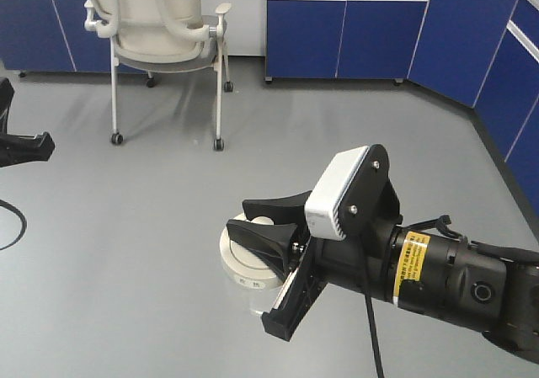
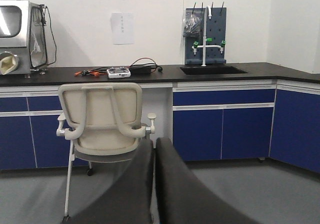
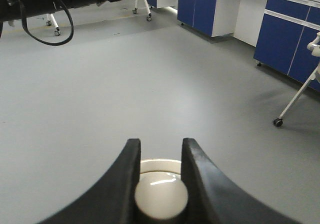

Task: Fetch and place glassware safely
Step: 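Carry the jar in the right gripper toward a black lab bench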

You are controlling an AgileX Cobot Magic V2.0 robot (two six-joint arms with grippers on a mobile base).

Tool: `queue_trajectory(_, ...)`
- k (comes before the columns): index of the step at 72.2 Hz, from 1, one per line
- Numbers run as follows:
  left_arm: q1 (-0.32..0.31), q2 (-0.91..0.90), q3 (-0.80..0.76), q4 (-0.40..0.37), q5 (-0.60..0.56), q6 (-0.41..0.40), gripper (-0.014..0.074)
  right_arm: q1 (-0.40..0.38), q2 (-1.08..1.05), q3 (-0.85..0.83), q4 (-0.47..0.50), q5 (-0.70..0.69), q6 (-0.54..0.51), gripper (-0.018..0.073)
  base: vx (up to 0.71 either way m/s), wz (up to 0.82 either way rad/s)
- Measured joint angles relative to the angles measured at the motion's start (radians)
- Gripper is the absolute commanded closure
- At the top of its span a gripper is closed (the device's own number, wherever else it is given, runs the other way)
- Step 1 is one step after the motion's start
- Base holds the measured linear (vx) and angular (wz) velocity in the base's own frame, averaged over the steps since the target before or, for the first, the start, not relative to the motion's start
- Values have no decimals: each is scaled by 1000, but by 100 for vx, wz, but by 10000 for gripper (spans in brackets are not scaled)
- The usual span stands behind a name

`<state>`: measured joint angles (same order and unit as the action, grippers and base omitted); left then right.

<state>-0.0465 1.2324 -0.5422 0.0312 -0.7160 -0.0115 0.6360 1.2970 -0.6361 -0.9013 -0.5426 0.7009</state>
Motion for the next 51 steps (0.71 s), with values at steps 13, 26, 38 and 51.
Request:
queue_trajectory(13, 0, 0, 0, 0, 0, 0, 595, 0, 0, 0, 0, 0, 0, 563, 64, -3)
queue_trajectory(26, 0, 0, 0, 0, 0, 0, 595, 0, 0, 0, 0, 0, 0, 563, 63, -1)
queue_trajectory(38, 0, 0, 0, 0, 0, 0, 595, 0, 0, 0, 0, 0, 0, 563, 62, 2)
queue_trajectory(51, 0, 1, 0, 0, 0, 0, 595, 0, 0, 0, 0, 0, 0, 563, 59, 3)
